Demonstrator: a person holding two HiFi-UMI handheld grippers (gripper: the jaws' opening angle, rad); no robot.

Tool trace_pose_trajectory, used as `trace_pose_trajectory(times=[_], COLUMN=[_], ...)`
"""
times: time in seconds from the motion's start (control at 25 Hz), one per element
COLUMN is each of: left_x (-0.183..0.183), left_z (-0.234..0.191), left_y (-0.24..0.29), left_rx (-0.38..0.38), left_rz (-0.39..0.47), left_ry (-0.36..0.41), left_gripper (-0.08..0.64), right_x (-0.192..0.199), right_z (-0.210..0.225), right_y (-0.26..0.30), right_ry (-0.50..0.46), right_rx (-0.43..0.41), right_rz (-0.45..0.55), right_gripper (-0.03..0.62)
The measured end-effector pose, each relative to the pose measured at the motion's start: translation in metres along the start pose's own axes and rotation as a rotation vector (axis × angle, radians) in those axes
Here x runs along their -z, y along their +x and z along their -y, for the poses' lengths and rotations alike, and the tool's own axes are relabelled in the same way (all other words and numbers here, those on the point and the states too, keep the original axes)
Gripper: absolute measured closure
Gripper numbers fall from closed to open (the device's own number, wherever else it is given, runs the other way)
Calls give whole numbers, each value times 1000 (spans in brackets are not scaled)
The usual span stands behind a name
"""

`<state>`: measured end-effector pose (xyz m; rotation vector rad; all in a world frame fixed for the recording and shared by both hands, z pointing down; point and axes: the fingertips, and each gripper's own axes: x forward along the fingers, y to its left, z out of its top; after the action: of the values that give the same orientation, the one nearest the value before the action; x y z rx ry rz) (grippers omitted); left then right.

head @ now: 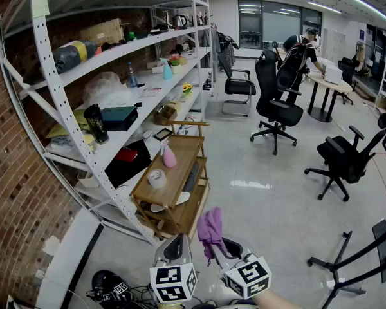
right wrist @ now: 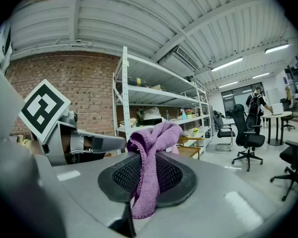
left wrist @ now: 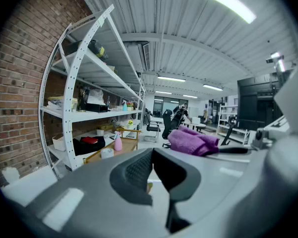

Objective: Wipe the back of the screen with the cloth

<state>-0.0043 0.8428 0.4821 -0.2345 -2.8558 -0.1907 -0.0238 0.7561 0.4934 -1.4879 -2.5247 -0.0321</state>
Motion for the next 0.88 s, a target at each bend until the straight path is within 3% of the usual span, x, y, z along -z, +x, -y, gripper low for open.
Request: trace_pose_trajectory(times=[0.2,0.32,0.48,0.68,0.88], left_x=[4,13,23,17,9], left_z=[2,11,32,83,161], left_y=[-1,6,23,53,97], left_rx=[23,55,137,244,354], left_rz=[-5,-17,-55,-62,-60], left_ry=[24,59,48,83,141], left_gripper=[552,552,552,552,552], right_x=[5,14,23,22,20], right_z=[-3,6,25,76,148], right_y=[-6,-15,-30,-60,-100], right_ry=[9,22,41,63,73], right_rx=[15,70,151,274,401], right_rz=[7,-5,-21,-3,28], right_gripper=[537,537,537,537,537])
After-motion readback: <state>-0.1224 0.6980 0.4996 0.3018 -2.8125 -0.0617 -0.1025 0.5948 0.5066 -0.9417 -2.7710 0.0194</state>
